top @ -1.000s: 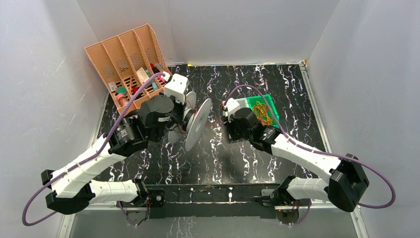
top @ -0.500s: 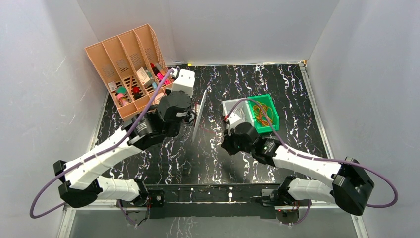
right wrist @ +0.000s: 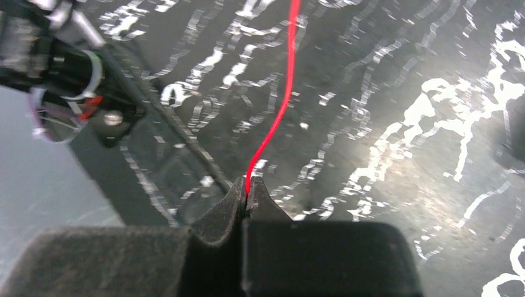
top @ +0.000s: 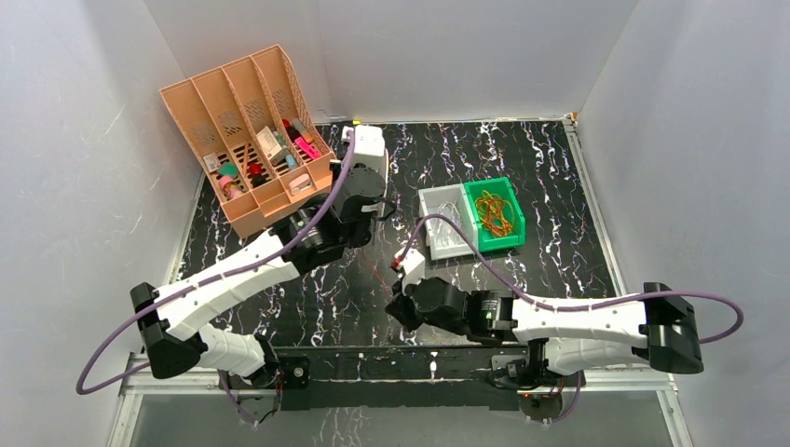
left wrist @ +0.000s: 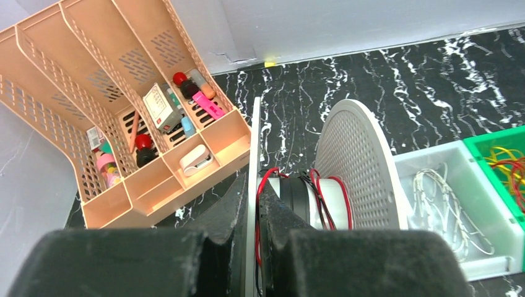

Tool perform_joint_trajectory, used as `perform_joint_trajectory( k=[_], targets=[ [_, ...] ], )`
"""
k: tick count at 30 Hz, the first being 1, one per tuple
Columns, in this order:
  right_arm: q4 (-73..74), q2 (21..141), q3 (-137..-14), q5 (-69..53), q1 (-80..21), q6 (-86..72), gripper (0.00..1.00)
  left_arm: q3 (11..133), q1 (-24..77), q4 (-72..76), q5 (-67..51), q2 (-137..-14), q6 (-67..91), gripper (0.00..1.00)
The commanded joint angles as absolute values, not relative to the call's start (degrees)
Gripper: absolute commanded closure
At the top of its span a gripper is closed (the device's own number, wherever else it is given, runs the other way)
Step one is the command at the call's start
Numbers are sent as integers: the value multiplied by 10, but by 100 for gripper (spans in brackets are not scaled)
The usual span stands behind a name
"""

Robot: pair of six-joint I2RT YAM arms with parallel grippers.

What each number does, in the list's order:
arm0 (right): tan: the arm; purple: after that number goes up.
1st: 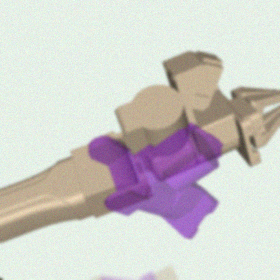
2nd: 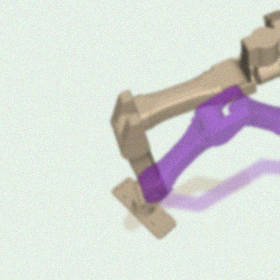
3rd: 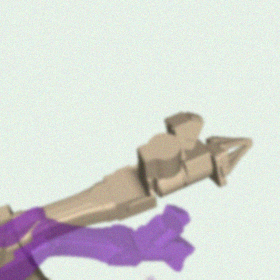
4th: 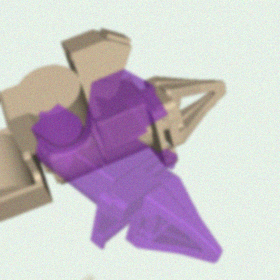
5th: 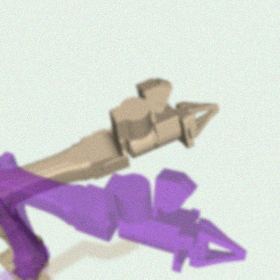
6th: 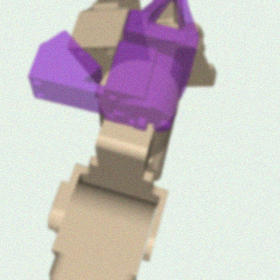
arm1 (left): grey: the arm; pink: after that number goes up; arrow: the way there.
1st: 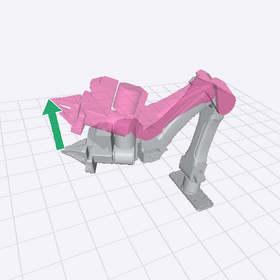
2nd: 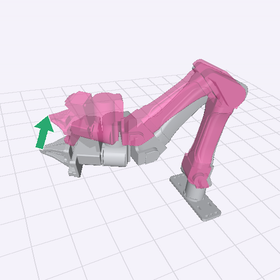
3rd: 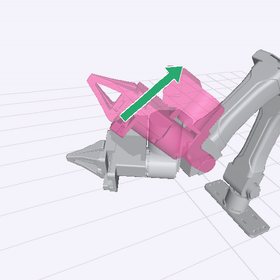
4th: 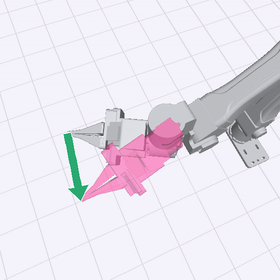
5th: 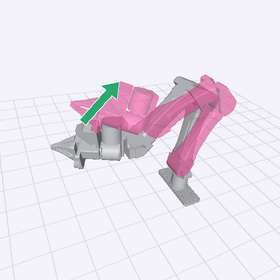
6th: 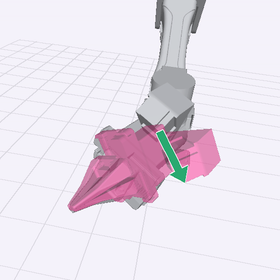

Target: Wrap the cables

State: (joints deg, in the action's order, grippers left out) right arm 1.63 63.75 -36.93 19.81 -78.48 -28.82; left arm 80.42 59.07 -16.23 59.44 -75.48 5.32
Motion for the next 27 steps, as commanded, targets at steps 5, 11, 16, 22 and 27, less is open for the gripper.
perform_joint_trajectory(
  k=[5, 11, 16, 22, 27],
  targets=[
    [80, 636, -520, 362, -915, -302, 100, 746, 572, -31, 652, -761, 2, 100],
    [128, 626, -591, 430, -956, -295, 100, 693, 564, -24, 645, -757, 8, 100],
    [143, 616, -618, 474, -957, -291, 100, 636, 563, -4, 608, -736, -2, 100],
    [169, 605, -644, 544, -956, -261, 100, 601, 565, -14, 521, -699, -17, 100],
    [155, 582, -645, 548, -931, -221, 100, 593, 565, -62, 415, -677, -34, 100]
  ],
)
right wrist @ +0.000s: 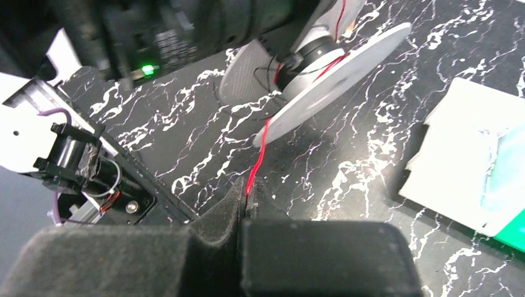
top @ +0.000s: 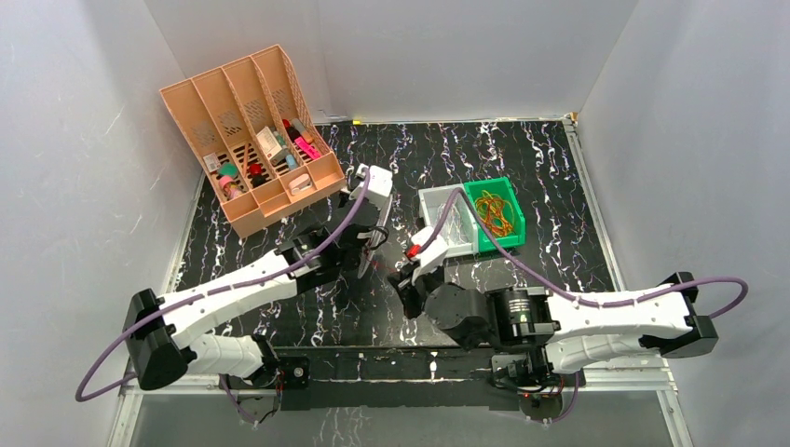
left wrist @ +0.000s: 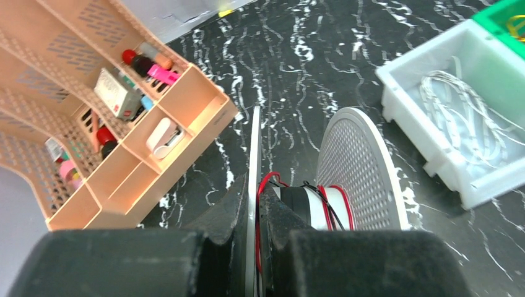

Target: Wrap the cables

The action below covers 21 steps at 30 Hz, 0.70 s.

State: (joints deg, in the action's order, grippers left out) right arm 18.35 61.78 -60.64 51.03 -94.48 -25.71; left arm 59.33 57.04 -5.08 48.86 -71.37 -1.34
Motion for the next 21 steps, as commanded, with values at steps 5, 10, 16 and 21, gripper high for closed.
perform_joint_trajectory(
  k=[5, 10, 16, 21],
  targets=[
    [155, 568, -651, 511, -877, -191, 100, 577, 579, -86, 333, -648, -36, 100],
    [175, 569, -656, 423, -784, -187, 100, 572, 595, -124, 264, -631, -54, 100],
    [200, 579, -659, 355, -701, -177, 100, 557, 608, -162, 202, -597, -86, 100],
    [197, 574, -620, 301, -647, -180, 100, 546, 609, -182, 151, -553, -105, 100]
  ],
)
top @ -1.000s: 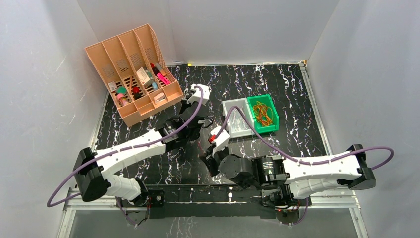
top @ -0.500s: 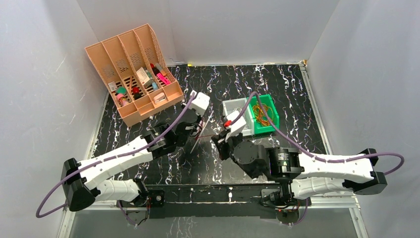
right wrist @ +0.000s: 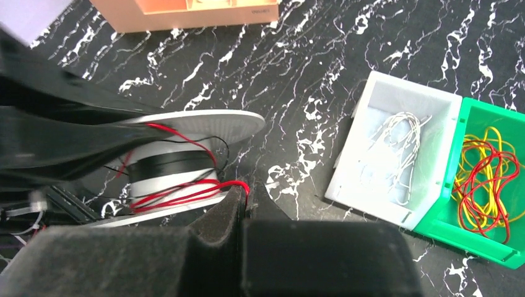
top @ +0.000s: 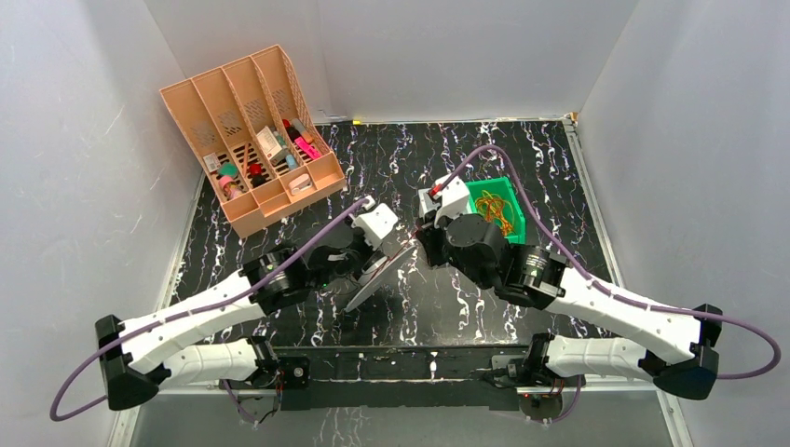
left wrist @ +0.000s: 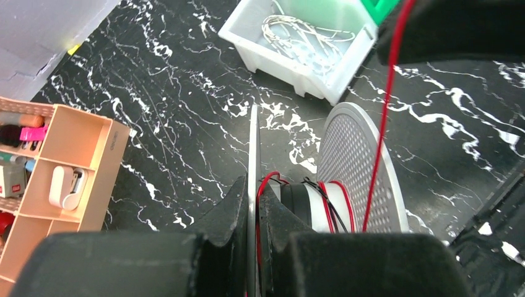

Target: Wrap the cables

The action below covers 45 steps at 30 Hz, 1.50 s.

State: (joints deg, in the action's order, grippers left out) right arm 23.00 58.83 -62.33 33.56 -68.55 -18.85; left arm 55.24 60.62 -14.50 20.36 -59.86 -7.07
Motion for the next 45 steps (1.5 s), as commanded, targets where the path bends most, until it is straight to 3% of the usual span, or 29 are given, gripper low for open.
perform_joint_trajectory(
  k=[1, 13, 23, 36, 45],
  targets=[
    [195, 571, -610, 289, -634, -180, 100, 544, 609, -186, 141, -545, -106, 100],
    [155, 544, -476, 45, -513, -205, 100, 529, 609, -183, 3, -421, -141, 100],
    [96, 537, -405, -124, -464, -192, 100, 534, 609, -189, -120, -389, -162, 100],
    [167, 505, -433, -20, -460, -128, 100, 599, 609, -317, -157, -424, -202, 100],
    [224, 516, -500, -89, -460, -5, 100, 624, 609, -352, -175, -444, -222, 100]
  ],
)
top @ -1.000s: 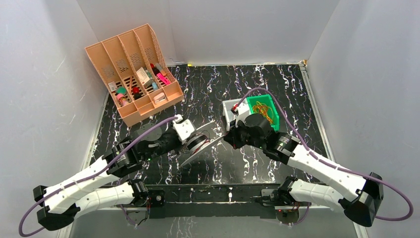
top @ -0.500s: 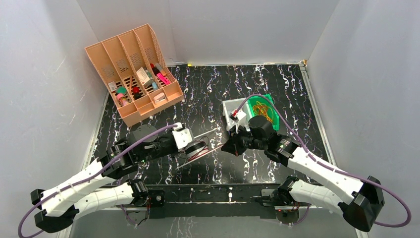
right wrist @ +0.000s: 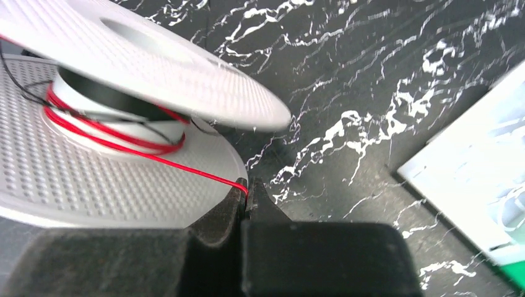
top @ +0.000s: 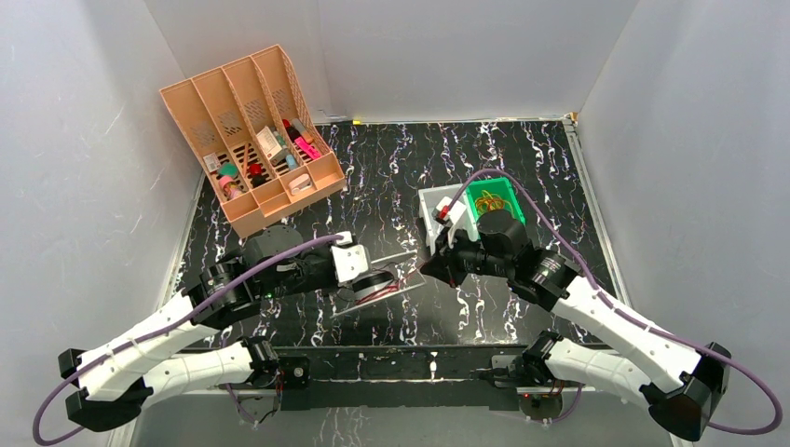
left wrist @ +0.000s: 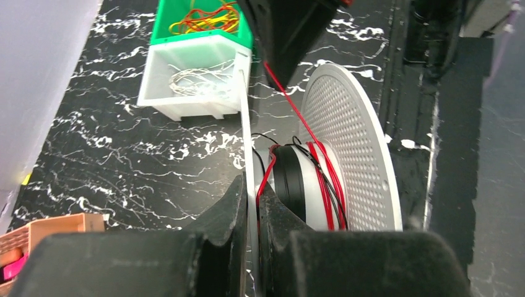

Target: Wrap the cables

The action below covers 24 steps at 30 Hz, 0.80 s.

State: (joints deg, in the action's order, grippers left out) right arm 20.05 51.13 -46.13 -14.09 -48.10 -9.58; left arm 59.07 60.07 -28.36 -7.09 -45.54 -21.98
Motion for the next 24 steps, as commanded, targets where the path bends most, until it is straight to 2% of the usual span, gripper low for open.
perform_joint_trajectory(
  k=[1, 9, 24],
  targets=[
    [221, 517, -500, -104, -460, 6, 100, 629, 609, -356, -184, -446, -223, 100],
    [182, 529, -478, -234, -460, 52, 100, 647, 609, -356, -200, -447, -226, 100],
    [-38, 537, -330, -328, -460, -100, 100, 610, 609, -215, -197, -397, -195, 100]
  ],
)
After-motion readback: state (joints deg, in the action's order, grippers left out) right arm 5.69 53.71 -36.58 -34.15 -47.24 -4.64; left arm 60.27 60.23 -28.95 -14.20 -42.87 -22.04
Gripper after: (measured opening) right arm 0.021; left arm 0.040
